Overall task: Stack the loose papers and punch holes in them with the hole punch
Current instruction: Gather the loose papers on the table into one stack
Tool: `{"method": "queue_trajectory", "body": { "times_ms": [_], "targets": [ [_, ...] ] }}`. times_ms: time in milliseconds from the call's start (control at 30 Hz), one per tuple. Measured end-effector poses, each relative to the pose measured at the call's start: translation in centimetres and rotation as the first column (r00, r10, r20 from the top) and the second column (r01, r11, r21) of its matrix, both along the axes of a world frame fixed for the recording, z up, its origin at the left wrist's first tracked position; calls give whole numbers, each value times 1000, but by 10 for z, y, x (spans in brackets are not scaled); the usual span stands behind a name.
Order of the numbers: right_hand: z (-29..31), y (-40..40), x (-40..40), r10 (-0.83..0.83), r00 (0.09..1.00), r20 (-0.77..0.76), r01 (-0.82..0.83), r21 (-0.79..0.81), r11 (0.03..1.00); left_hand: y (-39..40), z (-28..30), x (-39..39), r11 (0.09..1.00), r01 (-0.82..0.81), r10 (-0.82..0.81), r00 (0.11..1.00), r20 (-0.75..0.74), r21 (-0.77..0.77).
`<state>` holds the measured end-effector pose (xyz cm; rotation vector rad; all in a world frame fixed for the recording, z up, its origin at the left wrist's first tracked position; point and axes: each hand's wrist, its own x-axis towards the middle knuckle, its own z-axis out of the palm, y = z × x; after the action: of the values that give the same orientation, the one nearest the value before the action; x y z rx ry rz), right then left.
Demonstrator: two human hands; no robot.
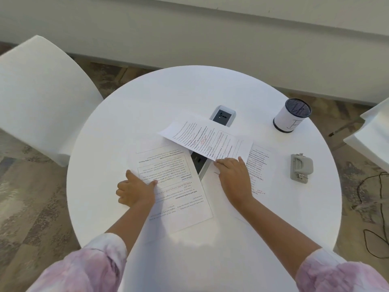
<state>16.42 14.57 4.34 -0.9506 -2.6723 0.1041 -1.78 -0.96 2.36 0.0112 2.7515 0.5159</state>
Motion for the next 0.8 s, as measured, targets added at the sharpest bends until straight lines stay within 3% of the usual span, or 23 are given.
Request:
{"method": "queue_trajectory", "body": {
  "times_ms": [200,367,467,567,700,800],
  "targets": [
    [5,-2,0,87,987,-136,-89,-11,996,12,1,-2,999,-10,8,999,38,41],
    [11,-4,-4,77,981,-178,-80,-13,997,14,-7,-5,949,-17,10,1000,25,315],
    [13,-8,-6,-30,987,-159,17,-78,997,13,-10,-7,916,-36,14,998,58,399],
    [15,-17,-7,-80,984,-159,61,-123,990,13,-8,-4,949,-36,16,998,67,313],
    [11,-33,-3,-41,991,-130,16,-191,981,8,-3,16,991,135,-135,989,-58,6],
    [8,-43,-1,-20,994,-112,-11,-265,964,10,-2,30,986,158,-161,985,-55,-41]
  ]
}}
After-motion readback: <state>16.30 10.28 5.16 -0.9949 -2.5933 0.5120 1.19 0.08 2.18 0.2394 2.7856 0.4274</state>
